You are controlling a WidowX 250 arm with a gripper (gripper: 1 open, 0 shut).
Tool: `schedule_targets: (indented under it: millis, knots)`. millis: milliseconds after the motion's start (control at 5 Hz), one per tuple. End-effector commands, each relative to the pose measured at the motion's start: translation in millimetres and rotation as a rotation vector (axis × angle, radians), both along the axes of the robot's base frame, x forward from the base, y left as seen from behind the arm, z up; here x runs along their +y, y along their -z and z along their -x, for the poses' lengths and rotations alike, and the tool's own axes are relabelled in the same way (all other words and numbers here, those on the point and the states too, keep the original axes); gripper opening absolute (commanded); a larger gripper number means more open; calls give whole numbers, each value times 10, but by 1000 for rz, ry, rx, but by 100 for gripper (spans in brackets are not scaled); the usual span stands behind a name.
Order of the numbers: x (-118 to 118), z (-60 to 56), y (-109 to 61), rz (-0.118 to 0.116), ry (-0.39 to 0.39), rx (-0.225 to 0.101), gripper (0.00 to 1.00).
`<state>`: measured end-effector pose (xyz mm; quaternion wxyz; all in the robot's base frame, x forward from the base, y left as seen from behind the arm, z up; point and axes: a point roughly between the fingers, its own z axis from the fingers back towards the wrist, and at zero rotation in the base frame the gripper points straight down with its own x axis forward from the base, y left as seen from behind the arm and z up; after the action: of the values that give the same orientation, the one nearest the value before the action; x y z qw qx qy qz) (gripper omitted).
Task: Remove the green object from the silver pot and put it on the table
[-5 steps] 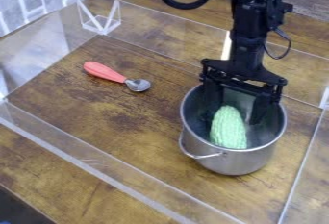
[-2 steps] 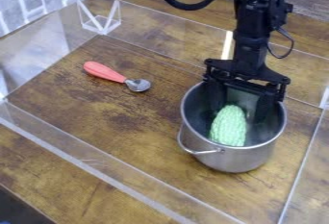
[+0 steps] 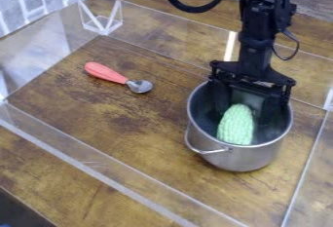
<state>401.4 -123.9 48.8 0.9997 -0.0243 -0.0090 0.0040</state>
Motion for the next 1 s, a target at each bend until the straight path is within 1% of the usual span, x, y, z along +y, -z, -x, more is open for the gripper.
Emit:
schedule_targets:
  millis: [0,200,800]
  knots:
    - [19,-93,-198,18,-10,-59,0]
    - [28,-89,-231,19,-7,-65,0]
    - [67,-73,-475,31,8,-102,0]
